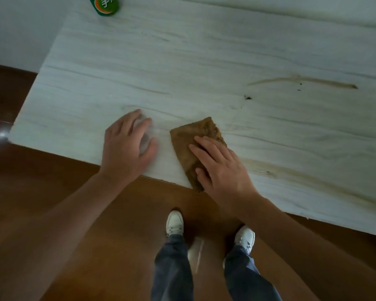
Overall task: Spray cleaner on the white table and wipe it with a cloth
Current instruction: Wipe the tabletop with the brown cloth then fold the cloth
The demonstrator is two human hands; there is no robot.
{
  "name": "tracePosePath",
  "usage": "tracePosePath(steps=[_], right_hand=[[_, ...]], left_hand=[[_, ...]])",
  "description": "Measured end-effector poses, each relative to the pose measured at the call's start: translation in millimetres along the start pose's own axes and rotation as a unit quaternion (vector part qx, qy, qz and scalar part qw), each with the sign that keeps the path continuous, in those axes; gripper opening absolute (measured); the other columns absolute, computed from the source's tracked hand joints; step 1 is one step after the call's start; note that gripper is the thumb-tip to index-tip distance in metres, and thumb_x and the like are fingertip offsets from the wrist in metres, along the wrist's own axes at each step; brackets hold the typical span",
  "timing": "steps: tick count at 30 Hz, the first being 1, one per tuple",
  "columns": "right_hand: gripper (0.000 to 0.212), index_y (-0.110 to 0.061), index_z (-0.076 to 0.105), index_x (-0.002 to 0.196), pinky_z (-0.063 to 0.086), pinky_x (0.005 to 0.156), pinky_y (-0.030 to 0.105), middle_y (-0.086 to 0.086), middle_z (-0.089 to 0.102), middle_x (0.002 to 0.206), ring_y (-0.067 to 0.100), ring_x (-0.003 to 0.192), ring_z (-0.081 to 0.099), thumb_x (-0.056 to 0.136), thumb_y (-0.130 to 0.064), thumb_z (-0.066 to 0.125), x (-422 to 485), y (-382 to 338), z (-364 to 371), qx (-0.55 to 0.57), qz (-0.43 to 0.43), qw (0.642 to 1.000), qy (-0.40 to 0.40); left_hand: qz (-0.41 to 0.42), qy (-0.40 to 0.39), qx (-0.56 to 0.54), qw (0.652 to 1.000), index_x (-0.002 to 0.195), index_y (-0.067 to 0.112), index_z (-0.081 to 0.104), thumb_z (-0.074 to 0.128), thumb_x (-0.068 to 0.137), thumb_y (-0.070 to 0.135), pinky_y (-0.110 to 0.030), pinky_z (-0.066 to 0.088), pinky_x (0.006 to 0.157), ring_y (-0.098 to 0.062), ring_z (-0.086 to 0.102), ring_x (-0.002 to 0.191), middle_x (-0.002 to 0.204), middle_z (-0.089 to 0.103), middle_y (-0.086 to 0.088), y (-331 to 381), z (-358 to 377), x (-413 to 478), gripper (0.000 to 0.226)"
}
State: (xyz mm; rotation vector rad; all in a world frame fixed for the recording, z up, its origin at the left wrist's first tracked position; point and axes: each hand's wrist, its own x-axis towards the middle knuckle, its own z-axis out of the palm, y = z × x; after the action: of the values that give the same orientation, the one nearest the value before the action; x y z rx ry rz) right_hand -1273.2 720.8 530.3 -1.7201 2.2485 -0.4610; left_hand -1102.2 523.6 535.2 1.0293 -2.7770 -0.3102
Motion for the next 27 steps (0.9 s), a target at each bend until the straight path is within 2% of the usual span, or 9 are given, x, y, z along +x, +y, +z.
tracePosePath(steps=[3,6,12,16,18,21,23,27], right_hand=[[0.051,-0.022,0.042,0.149,0.030,0.118,0.039,-0.003,0.036,0.158,0.017,0.147,0.028,0.100,-0.037,0.042,-28,40,-20,-0.009,-0.006,1.000,-0.008],[0.050,-0.019,0.044,0.148,0.034,0.116,0.043,-0.001,0.037,0.157,0.018,0.147,0.029,0.101,-0.034,0.042,-55,70,-33,-0.003,-0.032,0.999,-0.012],[0.048,-0.018,0.054,0.141,0.031,0.118,0.044,0.000,0.041,0.155,0.021,0.145,0.033,0.094,-0.016,0.054,-65,73,-29,0.026,-0.094,0.995,-0.022],[0.045,-0.022,0.053,0.141,0.030,0.119,0.040,0.000,0.043,0.154,0.020,0.144,0.035,0.097,-0.023,0.043,-39,79,-35,-0.009,-0.187,0.981,-0.056],[0.045,-0.023,0.052,0.142,0.029,0.120,0.041,0.001,0.042,0.154,0.021,0.144,0.036,0.098,-0.025,0.041,-16,93,-42,-0.028,-0.201,0.977,-0.067],[0.047,-0.022,0.051,0.143,0.023,0.121,0.039,0.002,0.042,0.154,0.023,0.144,0.037,0.097,-0.020,0.047,30,119,-53,-0.038,-0.147,0.987,-0.042],[0.047,-0.017,0.054,0.141,0.027,0.120,0.040,0.006,0.045,0.152,0.027,0.140,0.041,0.094,-0.016,0.051,66,140,-59,-0.034,-0.101,0.994,-0.015],[0.048,-0.013,0.054,0.140,0.026,0.119,0.039,0.011,0.045,0.151,0.032,0.139,0.040,0.093,-0.017,0.049,121,178,-79,-0.009,0.005,0.999,0.033]], left_hand=[[0.016,-0.016,-0.011,1.000,0.140,0.015,0.057,0.044,0.099,0.044,-0.049,0.034,0.117,-0.028,0.040,0.145,0.153,0.048,-0.007,57,15,-7,0.052],[-0.019,-0.015,-0.014,1.000,0.141,0.017,0.056,0.044,0.100,0.042,-0.047,0.028,0.120,-0.027,0.034,0.147,0.155,0.045,-0.006,90,28,-2,0.049],[-0.036,-0.007,0.004,0.999,0.142,0.019,0.053,0.040,0.100,0.039,-0.048,0.028,0.120,-0.027,0.032,0.149,0.157,0.043,-0.006,93,36,-2,0.049],[-0.036,-0.012,0.038,0.999,0.147,0.019,0.048,0.037,0.101,0.043,-0.050,0.030,0.120,-0.030,0.031,0.151,0.159,0.041,-0.008,93,38,-1,0.053],[-0.027,-0.006,0.041,0.999,0.147,0.019,0.049,0.041,0.102,0.042,-0.051,0.031,0.120,-0.031,0.033,0.150,0.159,0.042,-0.009,91,39,-1,0.052],[-0.018,0.010,0.036,0.999,0.145,0.018,0.053,0.046,0.100,0.037,-0.051,0.033,0.118,-0.031,0.036,0.148,0.158,0.044,-0.008,91,40,0,0.049],[-0.017,0.020,0.031,0.999,0.143,0.018,0.054,0.046,0.099,0.034,-0.050,0.033,0.118,-0.030,0.037,0.147,0.157,0.046,-0.008,91,40,0,0.048],[-0.016,0.026,0.022,0.999,0.143,0.018,0.055,0.045,0.099,0.034,-0.051,0.033,0.118,-0.030,0.038,0.147,0.155,0.047,-0.007,92,39,0,0.047]])
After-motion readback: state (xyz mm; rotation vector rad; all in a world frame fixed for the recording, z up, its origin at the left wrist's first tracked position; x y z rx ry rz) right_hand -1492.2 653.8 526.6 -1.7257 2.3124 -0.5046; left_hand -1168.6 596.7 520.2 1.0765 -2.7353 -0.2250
